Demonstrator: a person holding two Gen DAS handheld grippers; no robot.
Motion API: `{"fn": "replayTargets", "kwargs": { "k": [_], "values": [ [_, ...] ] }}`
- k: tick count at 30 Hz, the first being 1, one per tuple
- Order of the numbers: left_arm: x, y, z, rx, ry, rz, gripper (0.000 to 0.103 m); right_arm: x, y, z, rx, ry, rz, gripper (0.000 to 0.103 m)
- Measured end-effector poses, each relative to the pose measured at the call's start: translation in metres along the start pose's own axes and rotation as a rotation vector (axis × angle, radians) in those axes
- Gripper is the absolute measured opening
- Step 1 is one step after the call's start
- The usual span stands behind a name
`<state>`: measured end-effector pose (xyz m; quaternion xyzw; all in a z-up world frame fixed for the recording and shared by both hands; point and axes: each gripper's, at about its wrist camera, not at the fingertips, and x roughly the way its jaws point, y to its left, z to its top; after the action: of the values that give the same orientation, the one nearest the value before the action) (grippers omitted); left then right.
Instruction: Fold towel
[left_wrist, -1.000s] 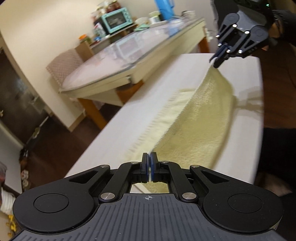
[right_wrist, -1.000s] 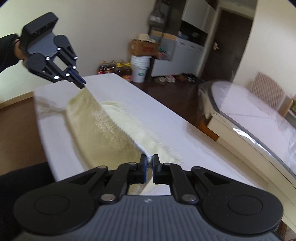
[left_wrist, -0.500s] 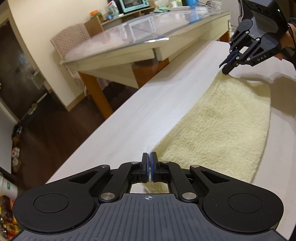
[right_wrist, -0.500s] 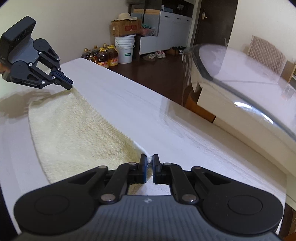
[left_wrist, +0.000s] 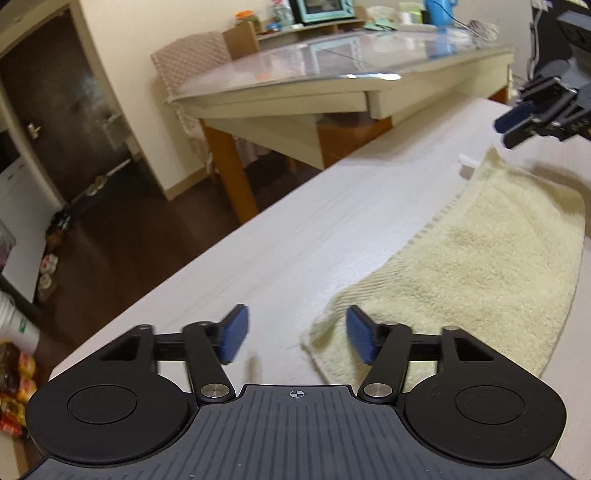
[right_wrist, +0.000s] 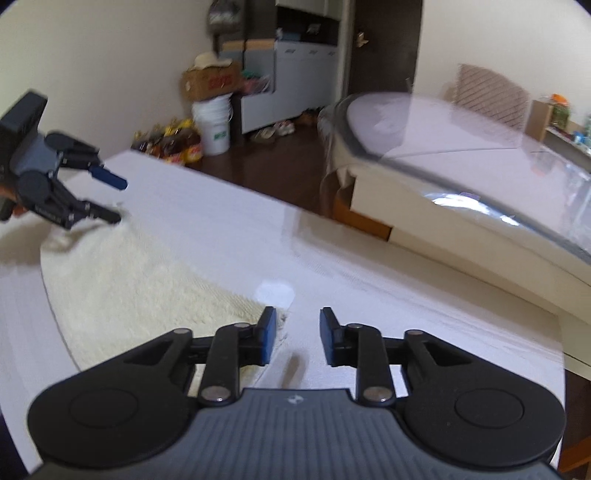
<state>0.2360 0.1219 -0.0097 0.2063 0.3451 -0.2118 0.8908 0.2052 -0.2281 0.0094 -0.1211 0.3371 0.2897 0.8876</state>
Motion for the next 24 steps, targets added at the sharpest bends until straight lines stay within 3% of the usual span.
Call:
{"fn": "replayTargets", "kwargs": {
  "k": [5,8,12,19,24],
  "values": [
    [-0.016,0.02,-0.005,-0.084,-0.029,0.072,0.083,-0.023,0.021,-0.003,0.012,-0.056,0.02,0.044],
    [-0.02,0.027,-0.008,-0.101,-0.019,0.126,0.084,-0.03,0.051,-0.001,-0.03,-0.088,0.042,0.044],
    [-0.026,0.034,-0.014,-0.126,-0.026,0.142,0.085,-0.033,0.111,0.001,-0.138,-0.112,0.102,0.044],
    [-0.048,0.037,-0.028,-0.136,-0.049,0.177,0.087,-0.004,0.221,0.009,-0.353,-0.107,0.123,0.041],
    [-0.058,0.044,-0.042,-0.172,-0.068,0.181,0.092,0.025,0.274,0.015,-0.458,-0.096,0.094,0.039]
  ]
}}
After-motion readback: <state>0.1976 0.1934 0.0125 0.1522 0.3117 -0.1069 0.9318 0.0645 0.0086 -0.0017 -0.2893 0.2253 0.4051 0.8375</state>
